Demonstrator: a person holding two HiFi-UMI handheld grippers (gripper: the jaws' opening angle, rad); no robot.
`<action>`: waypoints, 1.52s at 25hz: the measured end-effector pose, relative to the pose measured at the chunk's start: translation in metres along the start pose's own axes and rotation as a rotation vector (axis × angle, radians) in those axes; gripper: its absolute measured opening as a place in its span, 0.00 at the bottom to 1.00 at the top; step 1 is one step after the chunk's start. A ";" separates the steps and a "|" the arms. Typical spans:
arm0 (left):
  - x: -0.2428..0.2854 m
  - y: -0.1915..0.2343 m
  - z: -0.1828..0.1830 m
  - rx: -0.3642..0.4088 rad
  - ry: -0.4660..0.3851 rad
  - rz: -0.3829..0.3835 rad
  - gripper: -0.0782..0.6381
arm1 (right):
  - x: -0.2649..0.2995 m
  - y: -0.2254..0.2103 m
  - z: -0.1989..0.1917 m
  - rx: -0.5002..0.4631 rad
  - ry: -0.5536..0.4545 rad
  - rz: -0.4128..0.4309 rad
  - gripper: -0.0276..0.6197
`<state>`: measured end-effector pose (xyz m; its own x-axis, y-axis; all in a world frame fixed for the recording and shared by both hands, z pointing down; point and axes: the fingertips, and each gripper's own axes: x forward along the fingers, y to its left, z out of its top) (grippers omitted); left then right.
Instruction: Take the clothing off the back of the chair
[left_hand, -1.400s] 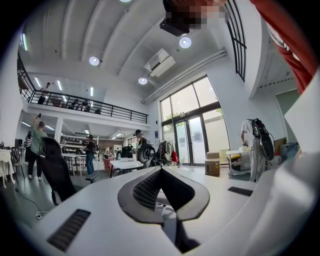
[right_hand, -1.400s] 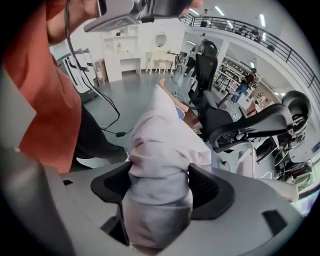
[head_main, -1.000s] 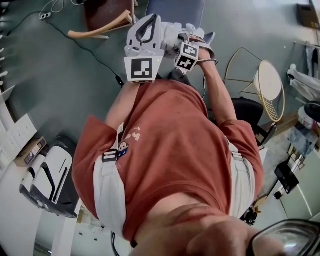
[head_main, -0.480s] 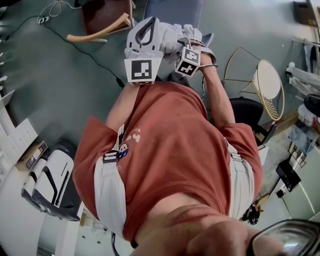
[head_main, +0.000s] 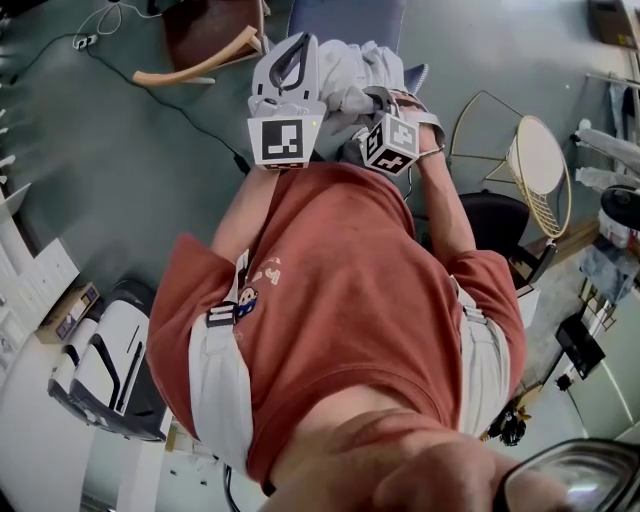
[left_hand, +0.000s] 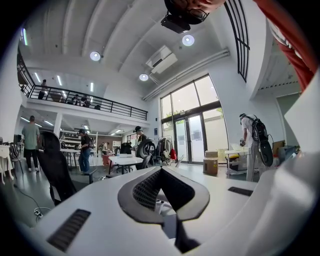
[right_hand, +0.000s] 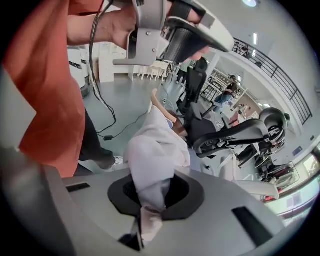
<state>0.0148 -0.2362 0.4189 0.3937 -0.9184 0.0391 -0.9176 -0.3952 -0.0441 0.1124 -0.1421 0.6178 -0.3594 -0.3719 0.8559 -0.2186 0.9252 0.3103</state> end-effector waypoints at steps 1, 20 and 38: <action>0.000 0.000 -0.001 -0.001 0.001 -0.002 0.13 | -0.001 0.001 0.000 0.004 -0.006 -0.007 0.12; 0.009 -0.022 0.013 0.004 0.006 -0.071 0.13 | -0.066 -0.048 0.011 0.379 -0.346 -0.269 0.10; 0.000 -0.016 0.068 0.024 -0.067 -0.058 0.13 | -0.208 -0.137 0.047 0.631 -0.754 -0.534 0.10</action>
<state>0.0336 -0.2313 0.3513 0.4499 -0.8928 -0.0241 -0.8917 -0.4475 -0.0677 0.1742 -0.1952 0.3774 -0.4934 -0.8586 0.1391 -0.8533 0.5088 0.1138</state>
